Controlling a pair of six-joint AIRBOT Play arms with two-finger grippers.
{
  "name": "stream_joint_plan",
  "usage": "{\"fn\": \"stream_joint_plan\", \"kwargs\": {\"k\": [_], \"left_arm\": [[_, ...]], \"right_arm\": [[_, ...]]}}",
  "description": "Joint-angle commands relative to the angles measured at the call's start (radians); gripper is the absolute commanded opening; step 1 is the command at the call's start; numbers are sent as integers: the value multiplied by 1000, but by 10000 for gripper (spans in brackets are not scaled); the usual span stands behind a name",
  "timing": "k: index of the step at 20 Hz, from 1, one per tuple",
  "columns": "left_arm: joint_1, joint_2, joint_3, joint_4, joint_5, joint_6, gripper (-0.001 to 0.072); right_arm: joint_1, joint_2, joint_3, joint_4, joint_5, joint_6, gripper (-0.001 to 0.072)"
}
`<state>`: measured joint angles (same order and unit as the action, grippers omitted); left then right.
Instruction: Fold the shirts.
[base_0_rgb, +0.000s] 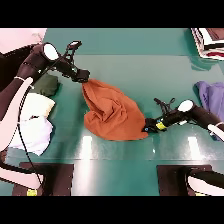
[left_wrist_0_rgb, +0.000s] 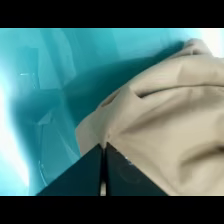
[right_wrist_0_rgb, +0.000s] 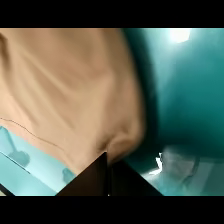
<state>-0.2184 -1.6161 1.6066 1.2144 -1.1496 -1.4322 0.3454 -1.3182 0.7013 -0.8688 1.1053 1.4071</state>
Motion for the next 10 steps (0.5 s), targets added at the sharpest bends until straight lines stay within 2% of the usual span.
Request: {"fn": "stream_joint_plan", "kwargs": {"k": [1, 5, 8, 10], "left_arm": [[1, 84, 2, 50, -3, -10, 25], [1, 383, 2, 115, 35, -9, 25], [1, 623, 2, 110, 36, -12, 25], [1, 764, 2, 110, 43, -53, 25]], "right_arm": [[14, 5, 97, -35, -13, -2, 15], [-115, 212, 389, -186, 190, -1, 15], [-241, 347, 669, -204, 281, 9, 15], [-301, 401, 824, -205, 324, 15, 15]]}}
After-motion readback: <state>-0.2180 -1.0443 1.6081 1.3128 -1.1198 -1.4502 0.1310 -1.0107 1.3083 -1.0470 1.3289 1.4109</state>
